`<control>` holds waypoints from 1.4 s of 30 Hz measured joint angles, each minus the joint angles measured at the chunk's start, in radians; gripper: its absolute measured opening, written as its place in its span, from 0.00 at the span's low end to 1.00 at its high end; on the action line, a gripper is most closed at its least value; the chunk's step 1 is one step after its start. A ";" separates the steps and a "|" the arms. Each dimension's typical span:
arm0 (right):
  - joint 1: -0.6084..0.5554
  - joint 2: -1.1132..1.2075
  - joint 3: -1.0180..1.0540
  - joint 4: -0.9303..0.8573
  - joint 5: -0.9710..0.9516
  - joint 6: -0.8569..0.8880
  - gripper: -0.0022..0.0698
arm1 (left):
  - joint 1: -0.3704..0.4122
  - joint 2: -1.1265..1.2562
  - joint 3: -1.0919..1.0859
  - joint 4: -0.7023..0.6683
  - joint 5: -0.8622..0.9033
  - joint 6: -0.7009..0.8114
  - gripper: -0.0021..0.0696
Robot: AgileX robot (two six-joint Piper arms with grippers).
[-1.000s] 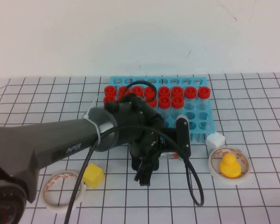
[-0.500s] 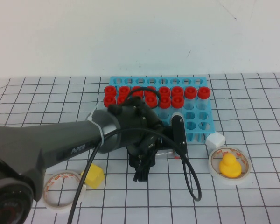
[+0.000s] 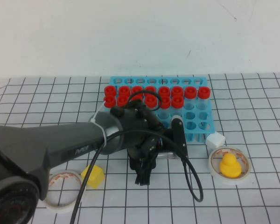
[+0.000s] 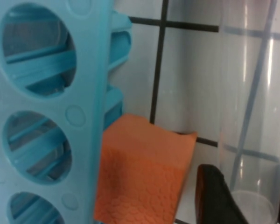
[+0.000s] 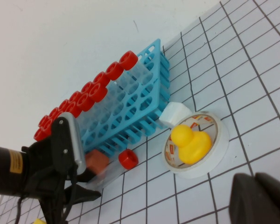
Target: Place the test tubes
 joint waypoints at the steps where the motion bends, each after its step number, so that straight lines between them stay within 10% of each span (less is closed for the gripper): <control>1: 0.000 0.000 0.000 0.000 0.000 0.000 0.03 | 0.000 0.000 0.000 -0.002 0.002 -0.011 0.37; 15: 0.000 0.000 0.000 0.000 0.000 0.000 0.03 | -0.001 0.000 -0.015 -0.012 0.271 -0.044 0.33; 23: 0.000 0.000 0.000 0.001 0.000 0.000 0.03 | -0.001 -0.042 -0.010 -0.254 0.363 -0.044 0.33; 36: 0.000 0.000 0.000 0.064 0.002 -0.030 0.03 | -0.001 -0.389 0.111 -0.405 0.244 -0.113 0.33; 42: 0.000 0.000 -0.013 0.375 0.084 -0.385 0.03 | -0.001 -0.639 0.458 -0.659 -0.057 -0.104 0.33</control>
